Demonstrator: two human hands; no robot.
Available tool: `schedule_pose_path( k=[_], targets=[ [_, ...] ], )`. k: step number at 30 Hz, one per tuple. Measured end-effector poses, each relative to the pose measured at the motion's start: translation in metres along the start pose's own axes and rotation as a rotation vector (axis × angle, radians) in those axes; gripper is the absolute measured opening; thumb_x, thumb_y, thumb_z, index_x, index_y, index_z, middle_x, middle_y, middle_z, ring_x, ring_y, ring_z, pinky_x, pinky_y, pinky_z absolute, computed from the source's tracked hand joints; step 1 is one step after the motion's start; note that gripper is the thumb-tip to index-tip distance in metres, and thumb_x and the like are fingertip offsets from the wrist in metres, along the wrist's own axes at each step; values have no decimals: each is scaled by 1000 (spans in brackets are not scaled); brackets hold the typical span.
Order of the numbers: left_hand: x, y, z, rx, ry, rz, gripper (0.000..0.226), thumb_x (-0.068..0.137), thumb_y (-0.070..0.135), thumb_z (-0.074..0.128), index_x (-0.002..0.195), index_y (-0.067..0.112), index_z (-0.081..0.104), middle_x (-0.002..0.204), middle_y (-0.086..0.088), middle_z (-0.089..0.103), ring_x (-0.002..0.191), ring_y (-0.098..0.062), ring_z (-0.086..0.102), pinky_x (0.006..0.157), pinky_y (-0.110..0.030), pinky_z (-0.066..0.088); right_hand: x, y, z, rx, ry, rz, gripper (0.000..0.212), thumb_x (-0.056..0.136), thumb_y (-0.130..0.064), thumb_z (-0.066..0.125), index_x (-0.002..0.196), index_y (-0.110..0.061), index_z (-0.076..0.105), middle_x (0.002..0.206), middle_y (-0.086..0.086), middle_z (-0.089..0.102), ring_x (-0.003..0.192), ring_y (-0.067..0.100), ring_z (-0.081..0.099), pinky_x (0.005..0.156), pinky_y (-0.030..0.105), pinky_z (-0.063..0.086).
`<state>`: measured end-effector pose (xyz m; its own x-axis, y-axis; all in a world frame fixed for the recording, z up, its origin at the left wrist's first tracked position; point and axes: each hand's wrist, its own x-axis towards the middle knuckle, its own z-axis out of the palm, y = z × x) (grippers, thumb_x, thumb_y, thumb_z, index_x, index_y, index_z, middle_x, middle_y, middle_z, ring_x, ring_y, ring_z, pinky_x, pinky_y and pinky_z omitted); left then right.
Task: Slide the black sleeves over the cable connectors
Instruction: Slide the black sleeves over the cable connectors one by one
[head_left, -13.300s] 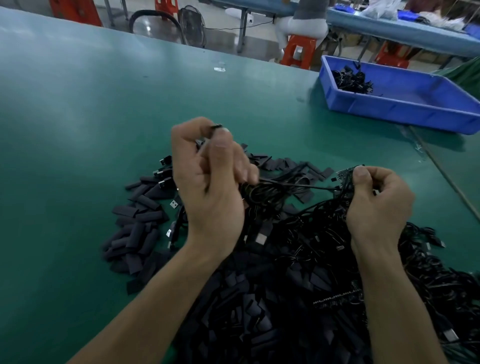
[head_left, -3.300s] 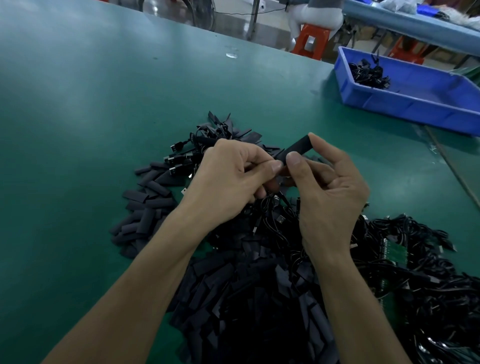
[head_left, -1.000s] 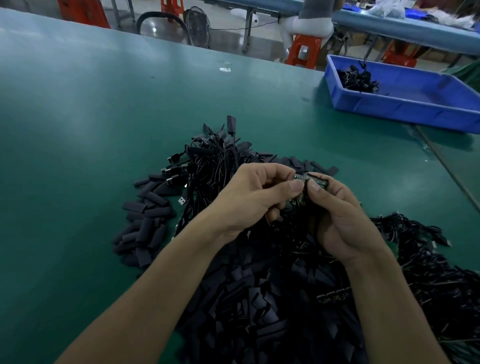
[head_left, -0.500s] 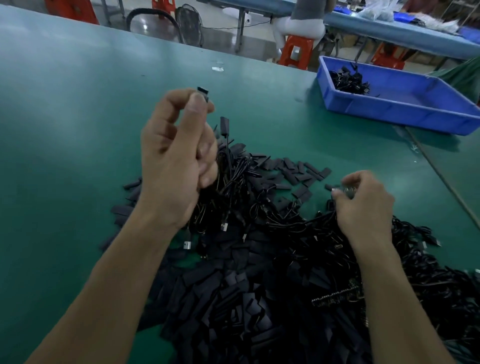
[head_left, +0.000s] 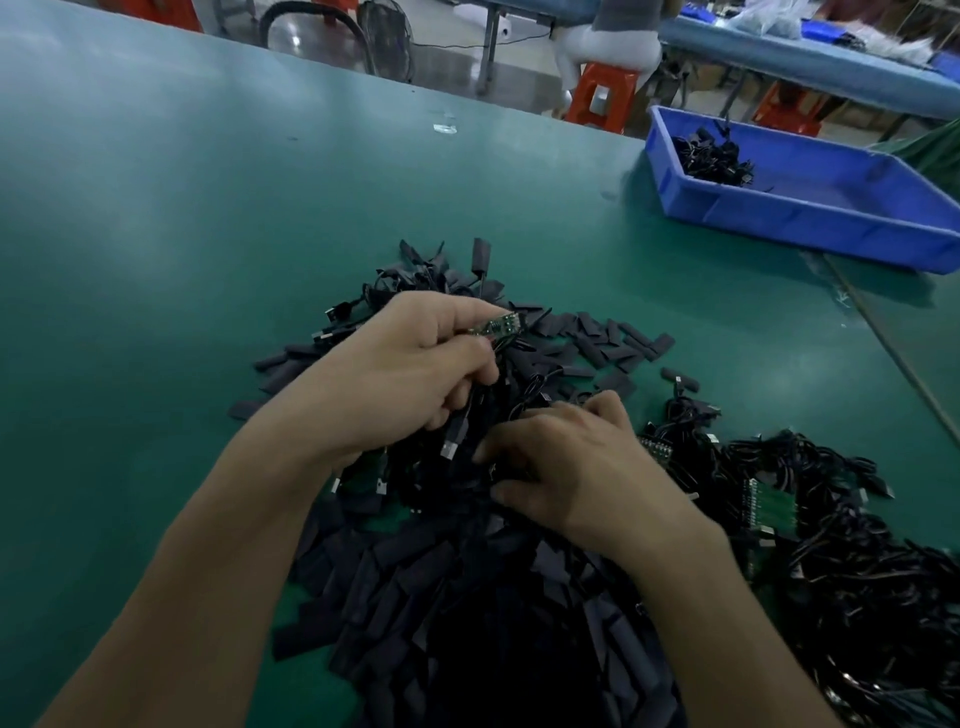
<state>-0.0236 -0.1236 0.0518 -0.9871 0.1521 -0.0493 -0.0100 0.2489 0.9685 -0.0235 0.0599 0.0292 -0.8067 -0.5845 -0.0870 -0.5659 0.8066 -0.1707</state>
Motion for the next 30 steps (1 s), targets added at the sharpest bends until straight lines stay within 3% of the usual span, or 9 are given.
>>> schedule_pose_path(
  k=[3,7,10,14,17,19,22,25,30],
  targets=[
    [-1,1,-3,6,16,82,34,105,6,47,136,18,52,72,11,71,50,-2,55,44,-15,42,6,-6,14,-28,-18,-7,29,94,-50,59,122,-44,60,105,-16,52,114,13,45,87,39,20],
    [-1,-1,-5,5,22,73,8,103,11,53,106,17,49,80,0,76,51,-9,61,45,-17,45,12,-5,29,-68,-22,11,33,94,-48,61,127,-46,57,96,-12,37,112,17,43,79,36,12],
    [0,-2,-4,-1,15,67,7,101,10,58,98,12,52,80,-2,77,53,-9,63,47,-17,47,15,-4,36,-64,-7,7,29,94,-50,58,123,-45,57,98,-10,36,112,19,44,82,38,15],
    [0,-2,0,-51,30,71,7,95,7,66,90,11,63,76,-4,76,55,-10,66,51,-17,50,18,-8,43,-95,38,14,28,94,-50,58,111,-27,57,108,-6,47,114,22,46,83,37,18],
    [0,-4,1,-50,86,106,10,90,6,71,86,13,67,67,2,71,57,-12,68,54,-17,52,17,-5,40,-10,43,-6,20,92,-50,62,104,-34,63,95,-12,37,110,17,45,79,33,14],
    [1,-5,0,-43,121,130,9,89,7,73,86,15,69,67,2,71,58,-13,69,55,-18,53,16,0,35,68,45,0,13,91,-48,65,98,-37,67,87,-16,36,105,14,47,79,34,18],
    [2,-7,-1,-51,142,127,8,89,9,74,92,15,69,68,-1,73,59,-16,71,55,-18,54,12,7,29,216,122,-3,8,90,-41,69,90,-33,69,88,-17,55,90,9,56,82,32,38],
    [4,-11,-1,-27,186,130,7,91,9,72,91,16,70,71,-2,75,60,-17,72,55,-19,54,4,13,20,502,273,71,11,94,-26,68,85,-28,61,75,-15,63,71,1,60,62,14,45],
    [6,-14,0,39,208,131,14,96,10,66,89,21,71,74,2,75,59,-15,71,54,-18,54,-3,22,9,733,415,150,25,96,-18,64,95,-42,58,81,-14,71,73,6,68,67,21,54]
  ],
)
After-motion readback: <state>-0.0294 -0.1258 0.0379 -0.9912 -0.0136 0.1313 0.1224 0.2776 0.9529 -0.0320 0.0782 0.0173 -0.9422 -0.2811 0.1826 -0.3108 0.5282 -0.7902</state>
